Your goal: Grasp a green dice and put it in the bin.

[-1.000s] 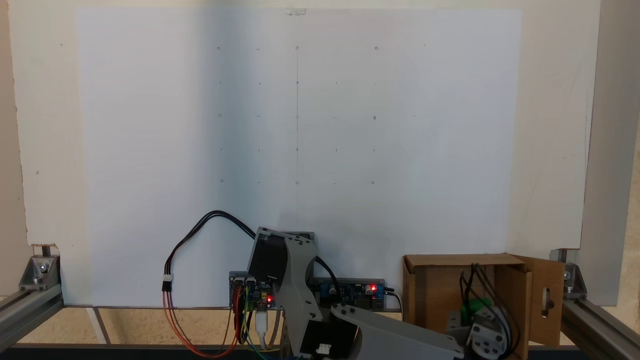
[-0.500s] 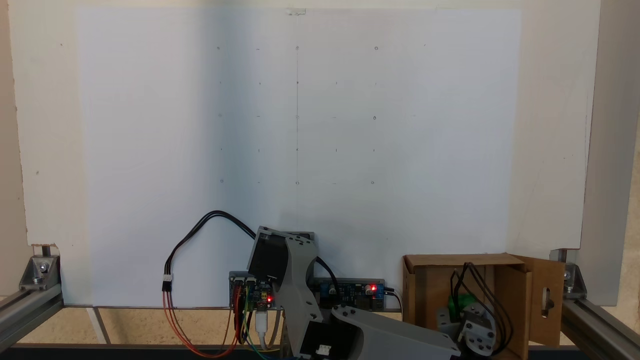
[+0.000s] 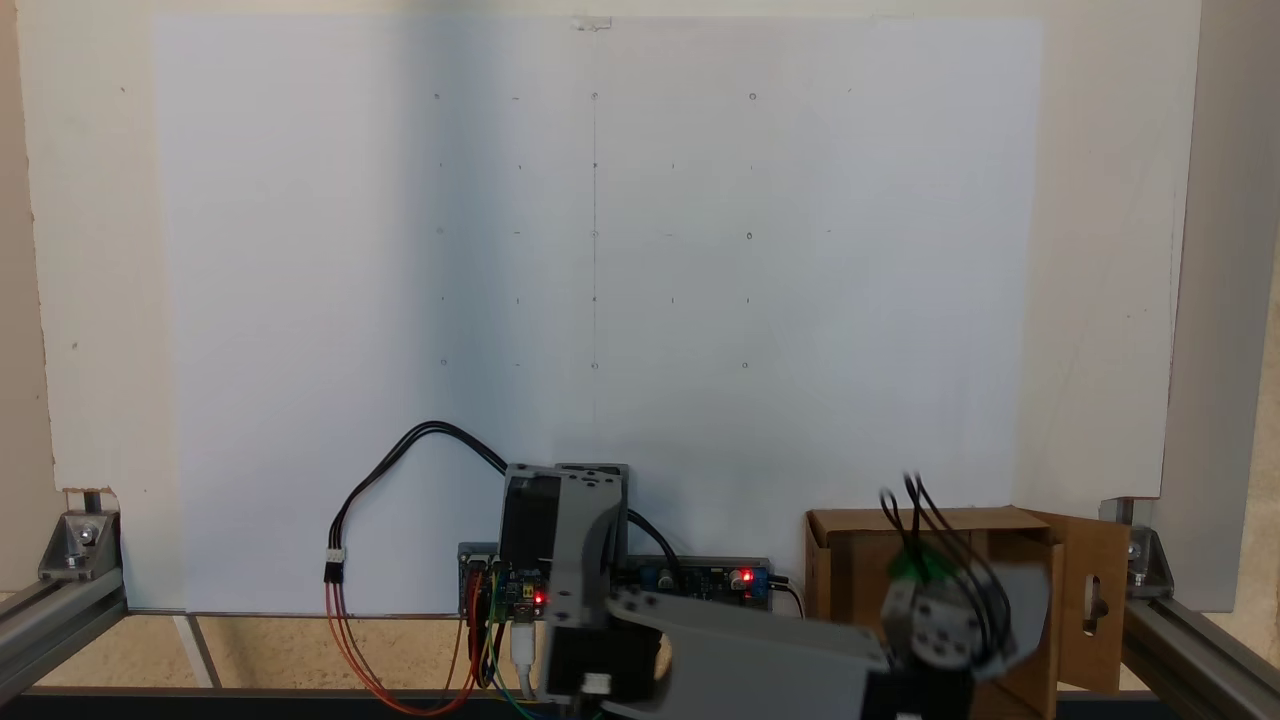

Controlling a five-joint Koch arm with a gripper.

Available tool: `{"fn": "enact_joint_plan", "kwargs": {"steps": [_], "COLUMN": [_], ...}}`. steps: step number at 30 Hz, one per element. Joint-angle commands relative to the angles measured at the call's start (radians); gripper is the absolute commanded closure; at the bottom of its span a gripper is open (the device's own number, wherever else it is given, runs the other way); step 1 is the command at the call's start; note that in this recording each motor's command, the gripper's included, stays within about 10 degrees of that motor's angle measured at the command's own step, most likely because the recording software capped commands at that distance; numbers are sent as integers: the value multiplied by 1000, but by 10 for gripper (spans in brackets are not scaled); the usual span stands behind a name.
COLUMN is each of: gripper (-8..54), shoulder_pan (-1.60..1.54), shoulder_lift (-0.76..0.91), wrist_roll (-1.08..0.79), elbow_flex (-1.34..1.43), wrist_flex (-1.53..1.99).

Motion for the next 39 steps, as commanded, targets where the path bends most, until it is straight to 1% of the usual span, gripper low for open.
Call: {"fn": "enact_joint_plan", "kwargs": {"steps": [1, 8, 12, 18, 22, 26, 31, 36, 39], "gripper": [42, 39, 37, 21, 21, 21, 2, 1, 7], "shoulder_pan": [-126, -609, -899, -1331, -1616, -1678, -1644, -1620, -1629], "shoulder_lift": [107, 247, 295, 347, 385, 495, 623, 755, 790], "wrist_roll": [165, 420, 462, 466, 483, 486, 486, 486, 483], "elbow_flex": [-104, -147, -147, -114, -74, 150, 405, 667, 868], "wrist_flex": [-12, -9, -9, -11, -20, -199, -414, -638, -777]}}
